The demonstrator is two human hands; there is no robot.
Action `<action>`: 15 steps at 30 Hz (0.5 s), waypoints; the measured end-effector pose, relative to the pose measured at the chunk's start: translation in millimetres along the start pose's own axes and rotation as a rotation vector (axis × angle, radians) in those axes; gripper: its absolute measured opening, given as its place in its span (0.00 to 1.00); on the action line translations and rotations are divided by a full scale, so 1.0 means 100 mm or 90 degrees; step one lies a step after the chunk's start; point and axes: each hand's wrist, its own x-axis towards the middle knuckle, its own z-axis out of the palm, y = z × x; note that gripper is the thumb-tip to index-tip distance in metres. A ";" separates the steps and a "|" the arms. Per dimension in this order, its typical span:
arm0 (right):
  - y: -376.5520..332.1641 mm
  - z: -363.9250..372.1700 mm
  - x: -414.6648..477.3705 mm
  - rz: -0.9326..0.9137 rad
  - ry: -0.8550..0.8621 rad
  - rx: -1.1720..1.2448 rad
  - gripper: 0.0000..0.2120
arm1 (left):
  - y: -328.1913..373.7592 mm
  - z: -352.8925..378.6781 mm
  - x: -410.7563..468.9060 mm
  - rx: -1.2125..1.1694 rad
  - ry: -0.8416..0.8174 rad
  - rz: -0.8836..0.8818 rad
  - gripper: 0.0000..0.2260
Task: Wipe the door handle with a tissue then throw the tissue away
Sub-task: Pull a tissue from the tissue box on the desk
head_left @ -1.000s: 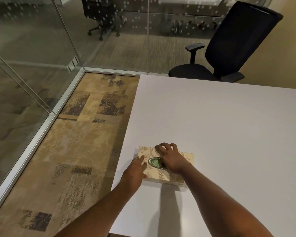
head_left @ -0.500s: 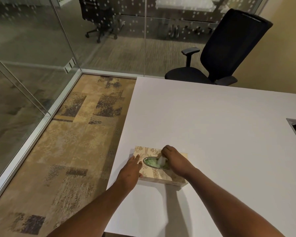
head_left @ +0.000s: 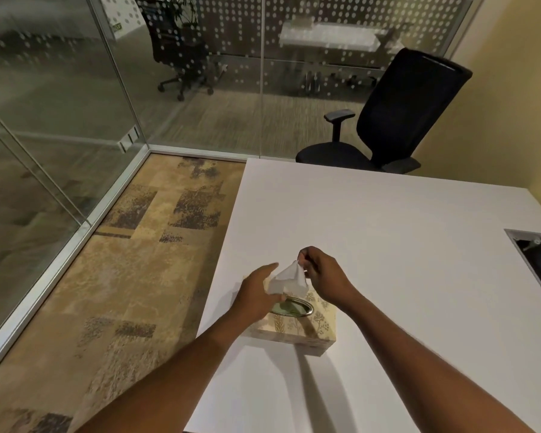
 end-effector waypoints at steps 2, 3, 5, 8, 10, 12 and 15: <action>-0.11 -0.02 -0.03 0.024 -0.007 0.078 0.09 | 0.14 -0.05 -0.01 -0.067 0.000 0.014 0.24; -0.21 -0.05 -0.06 0.024 -0.010 0.110 0.09 | 0.23 -0.10 -0.05 -0.082 0.002 0.031 0.18; -0.27 -0.05 -0.04 0.031 -0.017 0.144 0.09 | 0.27 -0.15 -0.03 -0.100 0.001 0.036 0.08; -0.37 -0.07 -0.05 0.014 -0.006 0.128 0.08 | 0.29 -0.23 -0.06 -0.080 0.026 0.027 0.06; -0.47 -0.07 -0.05 -0.006 0.002 0.113 0.08 | 0.29 -0.30 -0.09 -0.057 0.055 0.019 0.08; -0.59 -0.02 -0.02 -0.039 0.004 0.083 0.08 | 0.30 -0.40 -0.13 -0.059 0.085 0.006 0.09; -0.78 0.09 0.02 -0.105 -0.011 0.026 0.09 | 0.33 -0.61 -0.23 -0.113 0.132 -0.025 0.09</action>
